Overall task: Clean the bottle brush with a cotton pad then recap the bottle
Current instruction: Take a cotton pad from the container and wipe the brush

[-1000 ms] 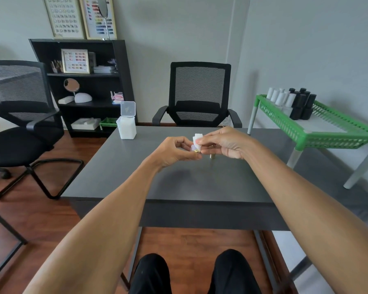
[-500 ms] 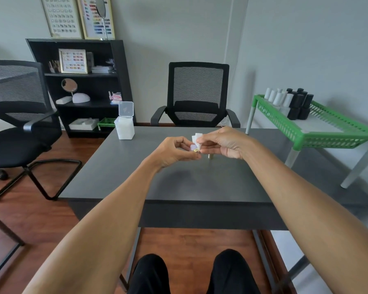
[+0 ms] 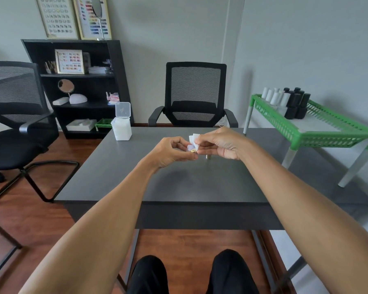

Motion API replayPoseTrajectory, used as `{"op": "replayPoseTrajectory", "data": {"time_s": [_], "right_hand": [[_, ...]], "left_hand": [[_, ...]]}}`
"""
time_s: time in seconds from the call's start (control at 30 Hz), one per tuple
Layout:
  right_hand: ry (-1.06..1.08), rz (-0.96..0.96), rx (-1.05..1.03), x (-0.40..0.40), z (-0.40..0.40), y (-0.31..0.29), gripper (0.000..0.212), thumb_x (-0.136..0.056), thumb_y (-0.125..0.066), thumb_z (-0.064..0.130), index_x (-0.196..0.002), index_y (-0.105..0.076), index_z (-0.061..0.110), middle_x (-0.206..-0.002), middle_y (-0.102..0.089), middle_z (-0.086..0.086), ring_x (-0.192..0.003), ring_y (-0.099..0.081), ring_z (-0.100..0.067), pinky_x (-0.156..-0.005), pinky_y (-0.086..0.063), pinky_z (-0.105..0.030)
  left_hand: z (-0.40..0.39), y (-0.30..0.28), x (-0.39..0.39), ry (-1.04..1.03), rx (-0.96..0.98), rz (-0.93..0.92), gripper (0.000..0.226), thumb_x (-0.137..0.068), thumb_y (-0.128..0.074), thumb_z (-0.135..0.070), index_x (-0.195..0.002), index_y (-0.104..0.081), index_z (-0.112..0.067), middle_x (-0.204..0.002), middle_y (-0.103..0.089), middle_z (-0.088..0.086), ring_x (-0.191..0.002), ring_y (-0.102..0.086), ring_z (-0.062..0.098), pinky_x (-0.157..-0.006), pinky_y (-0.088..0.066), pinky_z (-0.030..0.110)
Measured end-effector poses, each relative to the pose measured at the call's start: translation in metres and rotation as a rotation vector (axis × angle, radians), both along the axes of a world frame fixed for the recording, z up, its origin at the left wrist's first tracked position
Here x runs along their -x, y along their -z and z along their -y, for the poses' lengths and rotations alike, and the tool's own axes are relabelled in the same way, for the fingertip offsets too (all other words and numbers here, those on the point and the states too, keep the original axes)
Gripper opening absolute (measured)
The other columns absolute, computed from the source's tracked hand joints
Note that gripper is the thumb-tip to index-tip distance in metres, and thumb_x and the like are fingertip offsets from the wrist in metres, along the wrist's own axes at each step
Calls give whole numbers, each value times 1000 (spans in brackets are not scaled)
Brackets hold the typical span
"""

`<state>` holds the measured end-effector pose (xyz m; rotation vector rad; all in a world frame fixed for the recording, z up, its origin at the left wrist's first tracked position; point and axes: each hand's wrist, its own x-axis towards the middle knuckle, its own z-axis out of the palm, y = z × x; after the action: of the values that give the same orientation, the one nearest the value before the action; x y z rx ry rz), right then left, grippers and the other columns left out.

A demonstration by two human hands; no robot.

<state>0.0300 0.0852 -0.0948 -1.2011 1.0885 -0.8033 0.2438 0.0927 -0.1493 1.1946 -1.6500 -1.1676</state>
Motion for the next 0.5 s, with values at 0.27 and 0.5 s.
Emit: {"op": "replayPoseTrajectory", "data": {"time_s": [0.27, 0.5], "right_hand": [[-7, 30, -18, 2, 3, 3, 14, -88, -83, -3, -101, -78, -7, -76, -80, -11, -65, -78, -14, -63, -65, -24], [-30, 34, -28, 4, 5, 5, 10, -87, -85, -2, -95, -80, -6, -79, -82, -13, -67, -79, -15, -63, -65, -24]], "left_hand": [[2, 0, 1, -9, 11, 4, 31, -76, -97, -18, -99, -77, -10, -85, -78, 2, -82, -76, 10, -77, -60, 21], [2, -1, 0, -2, 11, 22, 27, -77, -96, -18, -95, -76, -13, -83, -78, -1, -81, -76, 9, -76, -60, 20]]}}
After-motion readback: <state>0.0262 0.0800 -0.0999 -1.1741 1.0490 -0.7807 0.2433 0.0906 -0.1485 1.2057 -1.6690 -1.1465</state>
